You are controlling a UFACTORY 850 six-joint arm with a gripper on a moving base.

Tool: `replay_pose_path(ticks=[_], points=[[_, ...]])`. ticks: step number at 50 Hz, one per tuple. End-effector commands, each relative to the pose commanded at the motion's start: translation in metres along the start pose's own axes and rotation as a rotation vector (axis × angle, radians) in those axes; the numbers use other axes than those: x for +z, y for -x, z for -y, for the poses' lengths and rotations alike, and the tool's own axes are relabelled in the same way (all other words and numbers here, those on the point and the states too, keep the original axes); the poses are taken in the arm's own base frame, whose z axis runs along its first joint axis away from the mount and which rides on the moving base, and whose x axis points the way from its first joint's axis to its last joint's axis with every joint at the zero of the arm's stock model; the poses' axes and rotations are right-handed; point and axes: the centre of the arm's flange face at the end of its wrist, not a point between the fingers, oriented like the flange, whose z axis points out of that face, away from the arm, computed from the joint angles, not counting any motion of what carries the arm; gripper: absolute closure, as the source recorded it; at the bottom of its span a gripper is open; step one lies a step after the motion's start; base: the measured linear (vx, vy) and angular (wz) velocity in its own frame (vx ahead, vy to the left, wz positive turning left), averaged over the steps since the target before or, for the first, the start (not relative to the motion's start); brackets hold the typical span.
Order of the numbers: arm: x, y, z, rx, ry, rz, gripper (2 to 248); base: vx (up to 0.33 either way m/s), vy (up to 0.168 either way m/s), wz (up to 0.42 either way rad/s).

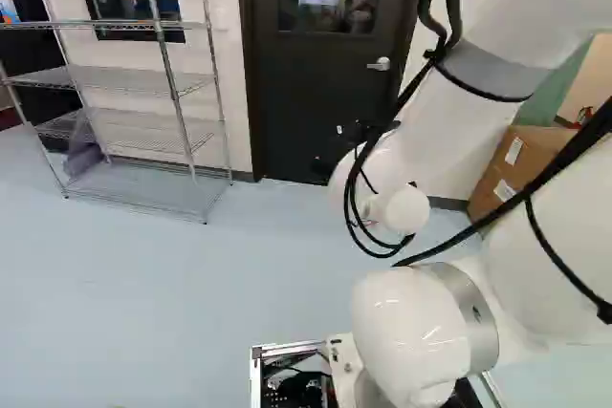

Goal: Open the door and move inside

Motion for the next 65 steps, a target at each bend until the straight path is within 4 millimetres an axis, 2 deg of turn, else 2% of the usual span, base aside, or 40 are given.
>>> replay_pose_path(ticks=[35, 65], points=[[0.0000, 0.0000, 0.0000, 0.000, 0.000, 0.000, 3, 0.155, 0.039, -0.027], [0.0000, 0.0000, 0.0000, 0.000, 0.000, 0.000, 3, 0.200, 0.006, -0.286]])
